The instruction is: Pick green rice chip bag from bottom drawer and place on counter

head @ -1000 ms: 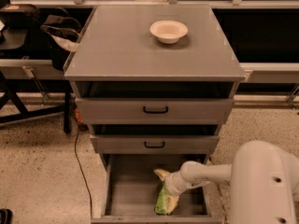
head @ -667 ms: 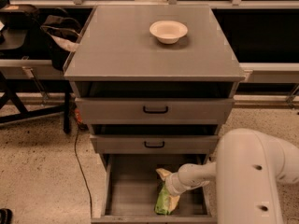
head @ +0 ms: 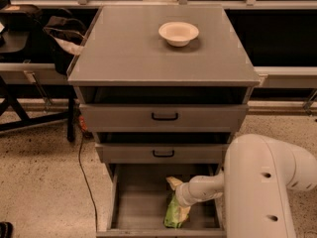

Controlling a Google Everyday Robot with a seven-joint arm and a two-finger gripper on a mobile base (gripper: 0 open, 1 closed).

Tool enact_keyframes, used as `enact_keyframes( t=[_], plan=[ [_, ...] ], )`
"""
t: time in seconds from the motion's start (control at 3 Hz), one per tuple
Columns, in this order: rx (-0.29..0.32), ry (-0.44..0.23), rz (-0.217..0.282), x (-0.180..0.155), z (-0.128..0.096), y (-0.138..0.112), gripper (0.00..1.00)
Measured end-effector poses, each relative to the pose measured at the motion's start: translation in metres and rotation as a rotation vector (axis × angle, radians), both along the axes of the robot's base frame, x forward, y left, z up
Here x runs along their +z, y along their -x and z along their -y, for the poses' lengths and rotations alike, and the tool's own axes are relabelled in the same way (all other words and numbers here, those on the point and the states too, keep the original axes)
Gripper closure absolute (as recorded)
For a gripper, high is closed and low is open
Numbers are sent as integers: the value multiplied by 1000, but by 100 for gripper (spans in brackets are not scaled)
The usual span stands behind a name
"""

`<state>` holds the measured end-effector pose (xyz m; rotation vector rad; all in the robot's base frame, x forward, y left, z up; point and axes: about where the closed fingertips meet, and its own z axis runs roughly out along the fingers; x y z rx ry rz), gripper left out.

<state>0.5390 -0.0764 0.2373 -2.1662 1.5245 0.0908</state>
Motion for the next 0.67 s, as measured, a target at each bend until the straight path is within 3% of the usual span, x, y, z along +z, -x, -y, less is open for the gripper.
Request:
enact_keyframes(
  t=[0.33, 0.67],
  plan=[
    [29, -23, 5, -5, 1, -1, 0],
    [96, -62, 22, -11, 1, -3, 0]
  ],
)
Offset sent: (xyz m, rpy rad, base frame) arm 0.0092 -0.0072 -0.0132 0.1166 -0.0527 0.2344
